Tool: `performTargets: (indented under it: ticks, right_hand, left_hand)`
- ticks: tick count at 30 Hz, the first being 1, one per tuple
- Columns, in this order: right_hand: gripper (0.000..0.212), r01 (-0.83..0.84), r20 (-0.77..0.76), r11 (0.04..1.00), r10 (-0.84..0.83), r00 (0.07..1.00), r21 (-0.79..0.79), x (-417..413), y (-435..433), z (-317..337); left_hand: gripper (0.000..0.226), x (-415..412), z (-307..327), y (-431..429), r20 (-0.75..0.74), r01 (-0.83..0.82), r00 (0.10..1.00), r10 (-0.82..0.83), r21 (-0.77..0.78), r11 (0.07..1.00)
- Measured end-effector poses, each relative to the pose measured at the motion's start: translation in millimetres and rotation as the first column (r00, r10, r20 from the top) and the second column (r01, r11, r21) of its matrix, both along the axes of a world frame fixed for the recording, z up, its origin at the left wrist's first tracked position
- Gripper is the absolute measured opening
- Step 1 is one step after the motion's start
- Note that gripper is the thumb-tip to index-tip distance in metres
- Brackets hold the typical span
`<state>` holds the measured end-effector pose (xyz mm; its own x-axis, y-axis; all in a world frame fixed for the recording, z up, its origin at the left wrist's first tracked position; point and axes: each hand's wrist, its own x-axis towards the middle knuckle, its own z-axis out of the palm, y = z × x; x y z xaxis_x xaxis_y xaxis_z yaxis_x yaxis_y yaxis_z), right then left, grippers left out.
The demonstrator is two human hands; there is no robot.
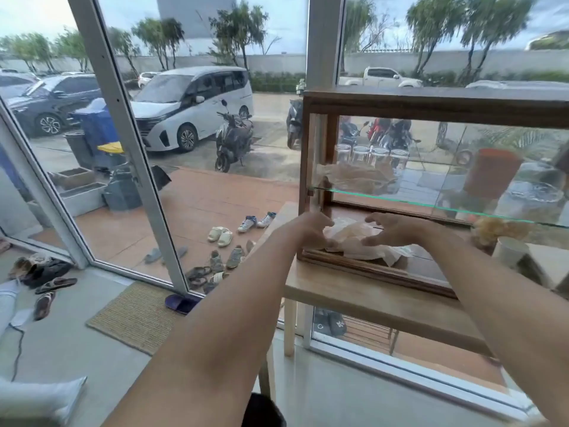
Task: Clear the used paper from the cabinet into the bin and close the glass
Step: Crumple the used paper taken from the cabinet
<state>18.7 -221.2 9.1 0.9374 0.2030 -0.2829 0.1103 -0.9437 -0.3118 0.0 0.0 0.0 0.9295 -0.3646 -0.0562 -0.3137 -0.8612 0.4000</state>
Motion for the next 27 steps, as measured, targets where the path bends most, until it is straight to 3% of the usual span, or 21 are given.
performTargets:
  ticks: [7,15,20,23,27]
  right_hand:
    - [0.094,0.049,0.037,0.994,-0.046,0.998,-0.096,41,-4,-35]
    - [0.105,0.044,-0.033,0.995,-0.047,0.998,-0.086,83,-9,-60]
    - [0.096,0.057,-0.121,0.997,-0.062,0.991,-0.045,92,-6,-65]
    - [0.073,0.064,-0.093,0.998,-0.061,0.994,0.026,89,-3,-69]
    - [0.050,0.120,-0.030,0.989,-0.118,0.993,0.081,85,-2,-74]
  left_hand:
    - [0.088,45,-28,-26,-0.053,0.020,0.998,-0.019,0.030,0.999]
    - [0.107,99,-49,-45,-0.114,0.033,0.993,-0.016,0.149,0.988]
    - [0.110,126,-57,-51,-0.208,0.063,0.978,-0.019,0.203,0.977]
    - [0.095,135,-68,-55,-0.187,0.109,0.980,-0.072,0.199,0.974]
    - [0.041,141,-82,-55,-0.121,0.115,0.987,-0.103,0.092,0.989]
